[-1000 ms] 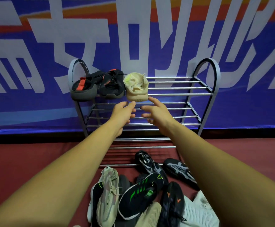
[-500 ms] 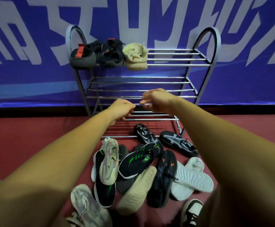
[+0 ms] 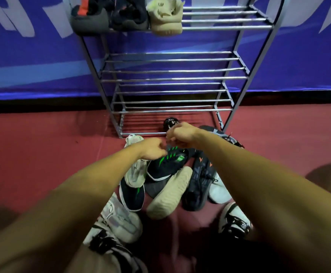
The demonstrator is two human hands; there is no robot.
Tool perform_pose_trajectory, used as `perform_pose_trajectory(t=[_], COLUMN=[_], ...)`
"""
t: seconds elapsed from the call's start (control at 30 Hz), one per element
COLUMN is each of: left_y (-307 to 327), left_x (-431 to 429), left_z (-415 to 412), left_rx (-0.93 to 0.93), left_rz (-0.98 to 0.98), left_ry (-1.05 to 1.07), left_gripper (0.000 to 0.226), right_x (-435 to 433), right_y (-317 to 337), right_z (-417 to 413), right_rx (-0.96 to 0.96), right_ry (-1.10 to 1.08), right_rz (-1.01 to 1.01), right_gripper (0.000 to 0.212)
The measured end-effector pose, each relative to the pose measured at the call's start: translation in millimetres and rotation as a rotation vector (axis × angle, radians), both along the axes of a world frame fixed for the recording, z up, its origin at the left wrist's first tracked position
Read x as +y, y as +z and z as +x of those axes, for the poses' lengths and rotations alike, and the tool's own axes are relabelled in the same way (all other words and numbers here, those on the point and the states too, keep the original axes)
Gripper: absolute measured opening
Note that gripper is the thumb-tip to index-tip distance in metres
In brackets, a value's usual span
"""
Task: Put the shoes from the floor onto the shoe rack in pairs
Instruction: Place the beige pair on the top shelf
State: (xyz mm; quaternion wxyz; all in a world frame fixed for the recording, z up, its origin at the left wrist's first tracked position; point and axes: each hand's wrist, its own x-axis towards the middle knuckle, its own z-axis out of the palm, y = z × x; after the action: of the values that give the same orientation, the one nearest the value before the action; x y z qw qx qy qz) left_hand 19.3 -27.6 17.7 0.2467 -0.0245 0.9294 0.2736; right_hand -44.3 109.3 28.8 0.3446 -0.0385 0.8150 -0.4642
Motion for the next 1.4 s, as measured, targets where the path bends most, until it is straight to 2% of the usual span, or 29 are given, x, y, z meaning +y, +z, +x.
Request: perform_pose_trajectory(t=[0.1,0.17,0.23,0.37,0.47,0.57,0.63,0.67,0.77,0.9,1.03,1.13,1.2,1.4], left_y=[-25,-44,-64,-105,-129,-147,-154,-155,-154,-154,-139,-119,-103,-46], left_x=[3,3,4,8,9,7,7,8,14,20,20,22,25,30], left_z=[8,11,15,26,35,38,36,35,32,31,23,15,11,-2], left_rx=[-0.042,-0.086,-0.113,-0.153,-0.232,-0.286,-0.284,-0.284,-0.284,-0.263,-0.237,-0.127,-0.066,0.022], left_rz=[-0.156,-0.189,-0.172,-0.082,-0.080,-0.123,-0.105,-0.092,-0.119,-0.186,-0.121,-0.061,-0.013,0.022], left_ry=[-0.088,-0.114,-0.100,-0.048,-0.132,-0.225,-0.200,-0.185,-0.190,-0.232,-0.188,-0.093,-0.041,-0.003], left_gripper=[0.031,0.036,0.038,0.035,0.036,0.046,0.042,0.038,0.037,0.046,0.034,0.023,0.019,0.015], right_x=[3,9,16,29,36,33,29,28,24,20,27,33,34,31], right_y=[-37,-58,-75,-107,-132,-158,-167,-170,-170,-170,-155,-135,-120,-65], right_z=[12,21,28,36,44,56,57,56,51,50,50,46,44,36], right_rx=[-0.043,-0.077,-0.128,-0.198,-0.199,-0.207,-0.179,-0.167,-0.140,-0.116,-0.061,0.033,0.074,0.115], right_ry=[0.057,0.067,0.061,0.078,0.135,0.126,0.068,0.056,0.084,0.178,0.224,0.325,0.350,0.359], right_rz=[0.082,0.116,0.144,0.196,0.276,0.312,0.304,0.305,0.291,0.331,0.355,0.430,0.458,0.434], right_gripper=[0.012,0.015,0.009,0.016,0.022,0.014,0.005,0.011,0.027,0.024,0.005,0.038,0.044,0.030])
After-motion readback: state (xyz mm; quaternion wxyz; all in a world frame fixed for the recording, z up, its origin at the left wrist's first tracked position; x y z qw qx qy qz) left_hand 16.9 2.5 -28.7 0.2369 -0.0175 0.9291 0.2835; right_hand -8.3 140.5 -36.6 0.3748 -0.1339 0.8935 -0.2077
